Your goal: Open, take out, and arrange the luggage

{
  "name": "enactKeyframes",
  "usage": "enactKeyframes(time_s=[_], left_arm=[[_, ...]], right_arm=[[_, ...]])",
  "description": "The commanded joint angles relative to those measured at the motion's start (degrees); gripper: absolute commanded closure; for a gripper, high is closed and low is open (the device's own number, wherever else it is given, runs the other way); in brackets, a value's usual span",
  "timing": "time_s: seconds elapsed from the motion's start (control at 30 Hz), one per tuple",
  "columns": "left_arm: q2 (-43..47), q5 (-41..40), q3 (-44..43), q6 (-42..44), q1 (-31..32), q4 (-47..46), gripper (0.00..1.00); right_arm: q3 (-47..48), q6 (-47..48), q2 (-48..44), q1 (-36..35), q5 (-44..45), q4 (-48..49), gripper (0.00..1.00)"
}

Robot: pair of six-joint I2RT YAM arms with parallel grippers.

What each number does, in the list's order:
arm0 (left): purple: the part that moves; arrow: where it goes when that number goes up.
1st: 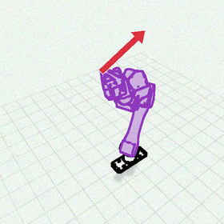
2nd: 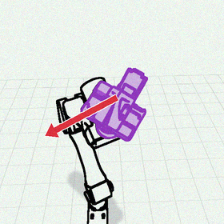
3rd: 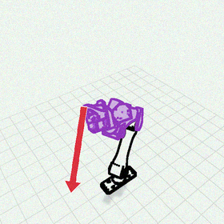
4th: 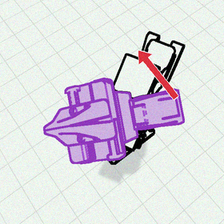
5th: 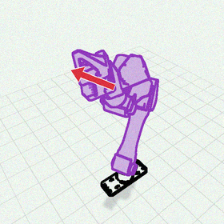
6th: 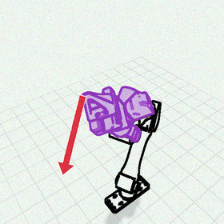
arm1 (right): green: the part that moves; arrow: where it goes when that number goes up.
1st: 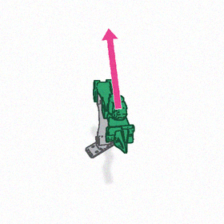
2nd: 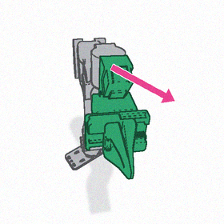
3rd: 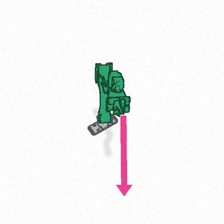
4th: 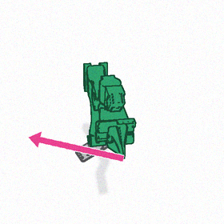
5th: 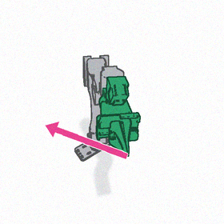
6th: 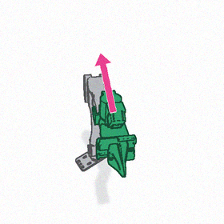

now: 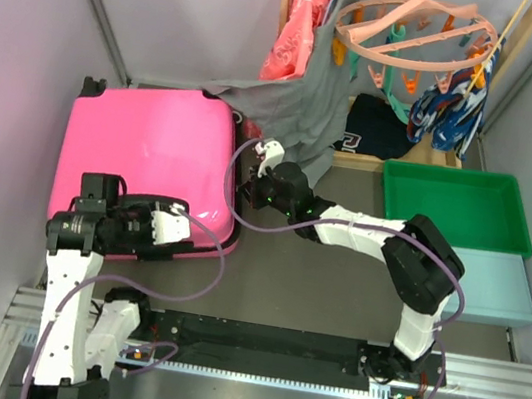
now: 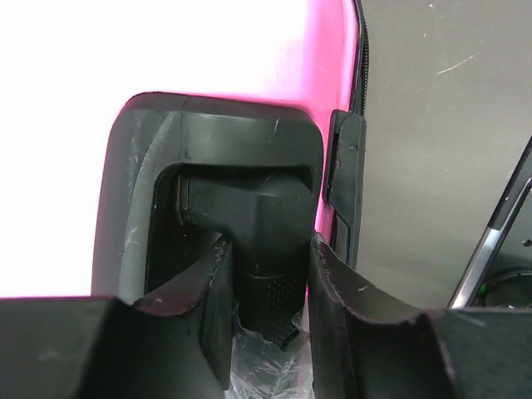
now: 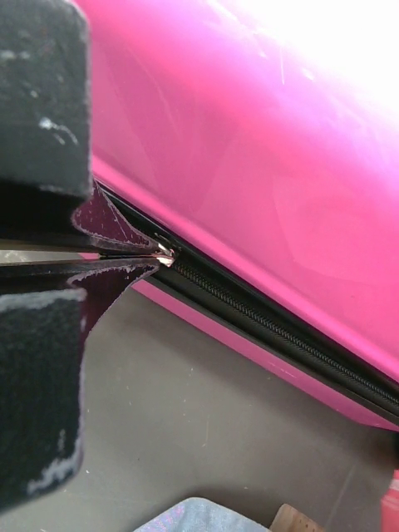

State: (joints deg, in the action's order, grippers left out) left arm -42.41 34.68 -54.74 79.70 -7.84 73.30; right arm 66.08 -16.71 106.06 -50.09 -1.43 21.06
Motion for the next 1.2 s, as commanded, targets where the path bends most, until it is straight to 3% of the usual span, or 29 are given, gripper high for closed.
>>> enactKeyframes(time_s=[0.0, 0.2, 0.47, 0.87, 1.17], left_arm=[[1.63, -8.03, -4.12, -2.52, -0.87, 13.1, 1.0], [7.95, -15.86, -5.73, 2.98, 0.27, 13.19, 1.0], [13.58, -13.5, -4.76, 2.21, 3.0, 13.19, 1.0], [17.45, -14.2, -4.32, -1.12, 9.68, 13.1, 1.0], [18.24, -15.25, -4.06, -2.44, 11.53, 13.1, 1.0]], right_arm=[[0.19, 0.71, -1.2, 1.22, 5.03, 2.32, 1.0], [8.06, 1.68, 1.86, 3.23, 6.01, -0.4, 1.0], [28.89, -0.16, 14.16, 8.42, 5.21, -9.35, 1.0], [47.89, -1.75, 26.82, 9.83, 6.62, -10.34, 1.0], [53.45, -2.89, 31.31, 9.92, 8.2, -8.22, 1.0]])
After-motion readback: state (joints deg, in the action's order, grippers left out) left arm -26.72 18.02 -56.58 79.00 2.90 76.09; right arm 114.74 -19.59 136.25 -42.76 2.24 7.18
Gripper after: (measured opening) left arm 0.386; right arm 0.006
